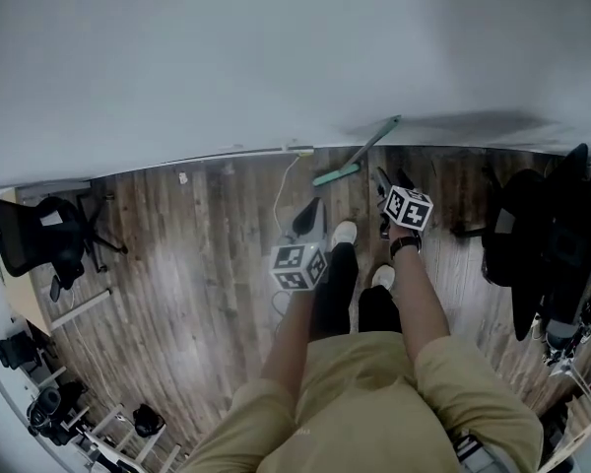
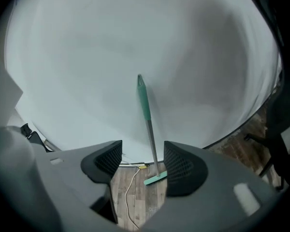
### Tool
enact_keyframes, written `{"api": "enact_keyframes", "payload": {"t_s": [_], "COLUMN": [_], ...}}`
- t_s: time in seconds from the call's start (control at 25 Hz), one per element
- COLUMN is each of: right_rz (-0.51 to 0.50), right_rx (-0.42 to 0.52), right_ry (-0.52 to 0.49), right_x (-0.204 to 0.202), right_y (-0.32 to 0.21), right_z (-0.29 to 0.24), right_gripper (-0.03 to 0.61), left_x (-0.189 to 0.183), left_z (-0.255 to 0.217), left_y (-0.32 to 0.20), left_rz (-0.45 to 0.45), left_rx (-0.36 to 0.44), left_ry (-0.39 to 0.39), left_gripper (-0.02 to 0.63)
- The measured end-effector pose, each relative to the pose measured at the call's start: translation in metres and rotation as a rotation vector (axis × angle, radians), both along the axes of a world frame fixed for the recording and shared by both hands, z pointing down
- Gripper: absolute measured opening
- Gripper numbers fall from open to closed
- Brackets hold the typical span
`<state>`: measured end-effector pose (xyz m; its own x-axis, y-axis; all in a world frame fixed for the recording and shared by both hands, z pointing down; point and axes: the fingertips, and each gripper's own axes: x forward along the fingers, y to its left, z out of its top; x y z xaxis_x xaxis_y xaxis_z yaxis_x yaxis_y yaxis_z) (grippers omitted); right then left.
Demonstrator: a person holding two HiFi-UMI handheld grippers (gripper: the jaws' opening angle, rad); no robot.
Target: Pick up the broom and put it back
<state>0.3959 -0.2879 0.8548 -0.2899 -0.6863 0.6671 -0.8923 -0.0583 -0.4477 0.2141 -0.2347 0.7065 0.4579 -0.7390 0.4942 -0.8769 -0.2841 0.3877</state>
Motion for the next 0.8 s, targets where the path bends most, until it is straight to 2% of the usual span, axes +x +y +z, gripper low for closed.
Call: {"api": "enact_keyframes", "payload": {"t_s": [0.16,0.32,0.48,0.64,0.8], "right_rz": [-0.055,-0.128,-0.119,-0.060,-0.046], "right_rx": [0.077,0.232,0.381,0.472,0.563], "right_ry": [0.071,0.143,0.191,0.208,0.235], "right_x": [-0.003,-0.003,0.019,0.048,0.064], "right_y": [0.036,0.053,0.060,0.071,0.085], "right_z": [-0.065,-0.161,-0.247,-0.313,-0.364], "right_gripper": [0.202,0.138,0.077,0.008,0.005], "left_x": [0.018,0.047,0.078,0.101,0.116], "left_z": [-0.036,-0.085,-0.131,-0.178,-0.227], "left_y": [-0.005,-0.006,-0.009,-0.005,0.008], "left_rz": [0.042,0.113,0.153,0.166,0.202], "left_rx": [0.037,0.096,0.178,0.275,0.396], "left_ry": [0.027,0.074,0.076,0.034,-0.032], "left_gripper": [0.002,0.002,0.002,0.002,0.002]}}
